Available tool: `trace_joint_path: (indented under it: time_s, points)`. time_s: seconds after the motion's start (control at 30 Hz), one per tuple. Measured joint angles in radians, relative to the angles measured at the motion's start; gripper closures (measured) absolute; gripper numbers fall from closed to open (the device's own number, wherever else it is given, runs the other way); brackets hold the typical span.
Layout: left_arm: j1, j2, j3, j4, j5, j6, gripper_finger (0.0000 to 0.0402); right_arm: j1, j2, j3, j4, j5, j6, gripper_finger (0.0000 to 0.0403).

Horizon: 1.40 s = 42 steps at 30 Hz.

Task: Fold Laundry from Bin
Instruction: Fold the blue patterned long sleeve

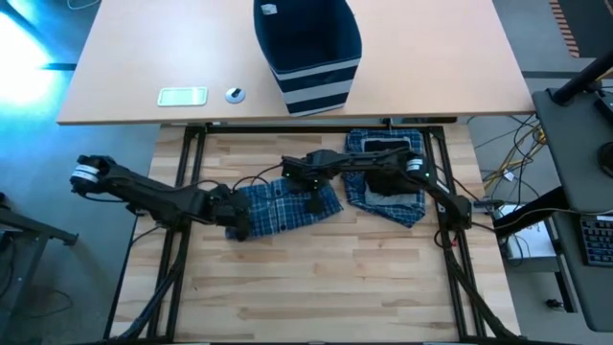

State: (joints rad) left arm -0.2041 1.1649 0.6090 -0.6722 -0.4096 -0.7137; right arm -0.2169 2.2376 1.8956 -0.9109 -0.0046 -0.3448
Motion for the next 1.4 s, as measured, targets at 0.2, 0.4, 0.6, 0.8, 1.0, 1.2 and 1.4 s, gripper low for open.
trace_joint_path:
  time_s: [0.2,0.4,0.6,0.8,1.0,1.2,1.4]
  points:
    - [-0.002,0.100,-0.030,0.134,-0.010,0.121,0.0042,0.003,0.038,0.135,-0.081,0.005,-0.006,0.0033]
    - [0.000,0.136,-0.077,0.227,-0.010,0.151,0.0052,0.001,-0.009,0.282,-0.289,0.008,-0.005,0.0032]
    - [0.001,0.138,-0.092,0.253,-0.010,0.124,0.0045,0.000,-0.045,0.344,-0.441,0.043,0.013,0.0032]
    - [0.004,0.141,0.017,0.021,0.011,0.125,0.0028,0.000,-0.076,0.373,-0.463,0.068,0.147,0.0032]
    - [0.011,0.131,0.094,-0.222,-0.019,0.035,0.0027,0.007,-0.116,0.374,-0.472,0.085,0.337,0.0032]
    - [0.024,0.119,0.068,-0.229,0.083,-0.144,0.0033,0.019,-0.176,0.373,-0.476,0.194,0.463,0.0032]
    - [0.022,0.114,0.077,-0.271,0.115,-0.186,0.0072,0.069,-0.259,0.373,-0.468,0.371,0.542,0.0033]
